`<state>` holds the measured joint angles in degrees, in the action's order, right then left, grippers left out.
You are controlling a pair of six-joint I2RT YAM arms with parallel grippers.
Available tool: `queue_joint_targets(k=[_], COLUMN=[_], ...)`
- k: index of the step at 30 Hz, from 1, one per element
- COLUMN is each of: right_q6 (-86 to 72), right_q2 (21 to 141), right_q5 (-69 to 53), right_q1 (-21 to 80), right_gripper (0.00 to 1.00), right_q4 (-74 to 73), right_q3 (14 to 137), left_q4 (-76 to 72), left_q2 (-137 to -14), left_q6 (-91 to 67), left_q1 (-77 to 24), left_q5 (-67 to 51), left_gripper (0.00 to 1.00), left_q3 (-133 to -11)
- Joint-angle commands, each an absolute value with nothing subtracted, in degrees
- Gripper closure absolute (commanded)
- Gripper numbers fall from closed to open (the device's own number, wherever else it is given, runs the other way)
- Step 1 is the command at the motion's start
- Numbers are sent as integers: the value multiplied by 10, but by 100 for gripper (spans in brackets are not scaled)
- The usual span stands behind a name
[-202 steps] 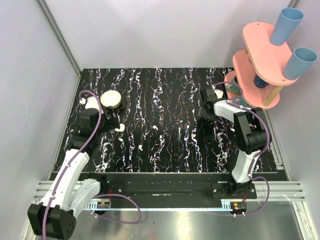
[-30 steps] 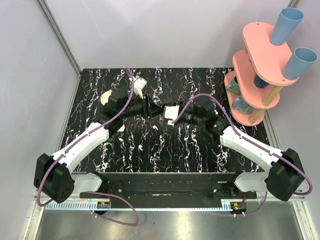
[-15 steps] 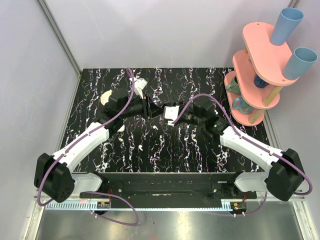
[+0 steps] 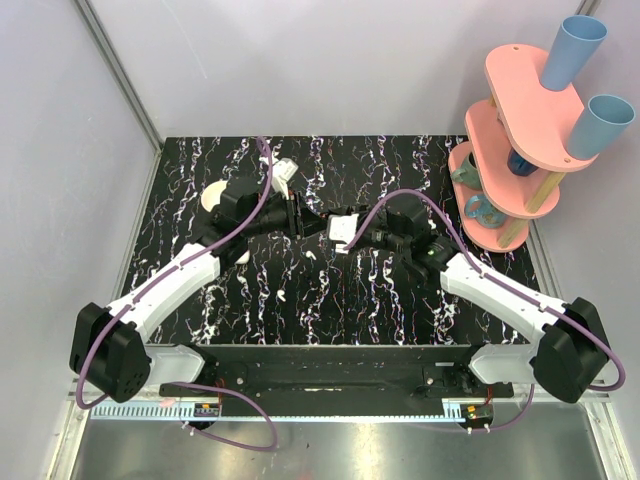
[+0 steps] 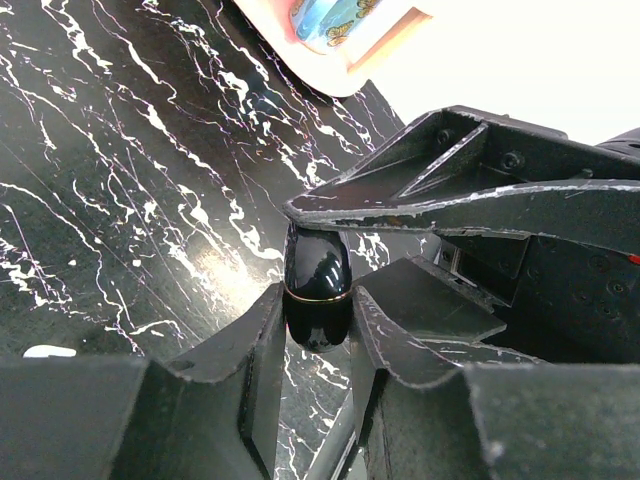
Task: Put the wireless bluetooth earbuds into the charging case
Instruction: Pass from the right arm to the left
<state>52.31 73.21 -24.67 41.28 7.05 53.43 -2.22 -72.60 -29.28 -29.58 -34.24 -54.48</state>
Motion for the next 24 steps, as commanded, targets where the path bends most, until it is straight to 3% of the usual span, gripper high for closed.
queue_joint_targets(k=[1, 2, 3, 4, 11, 15, 16, 19, 21, 24], right_q6=[524, 519, 507, 501, 382, 219, 179, 69, -22, -140], right_q2=[701, 699, 694, 691, 655, 626, 625, 640, 675, 731], right_q5=[-244, -230, -222, -214, -124, -24, 56, 116, 94, -89], right_q1=[421, 421, 421, 421, 421, 420, 420, 411, 381, 310], right_gripper=[48, 38, 13, 0, 0, 0, 0, 0, 0, 0], right_q4=[126, 135, 144, 157, 203, 253, 251, 121, -29, -146], right_q3=[527, 523, 518, 517, 516, 518, 526, 610, 703, 802], left_q4=[-24, -24, -25, -30, -116, -189, -238, -320, -339, -364], left_q2=[-724, -719, -715, -708, -640, -583, -572, -532, -519, -509], left_q6=[-267, -263, -254, -251, -230, -220, -217, -212, -204, -197], left_q1=[-299, -299, -299, -299, -273, -258, -258, -258, -258, -259], left_q5=[-347, -347, -340, -336, -310, -290, -283, -257, -247, -263], left_gripper=[100, 100, 100, 100, 100, 100, 100, 100, 100, 100], left_q3=[-563, -559, -556, -552, -494, -446, -430, -372, -351, -341])
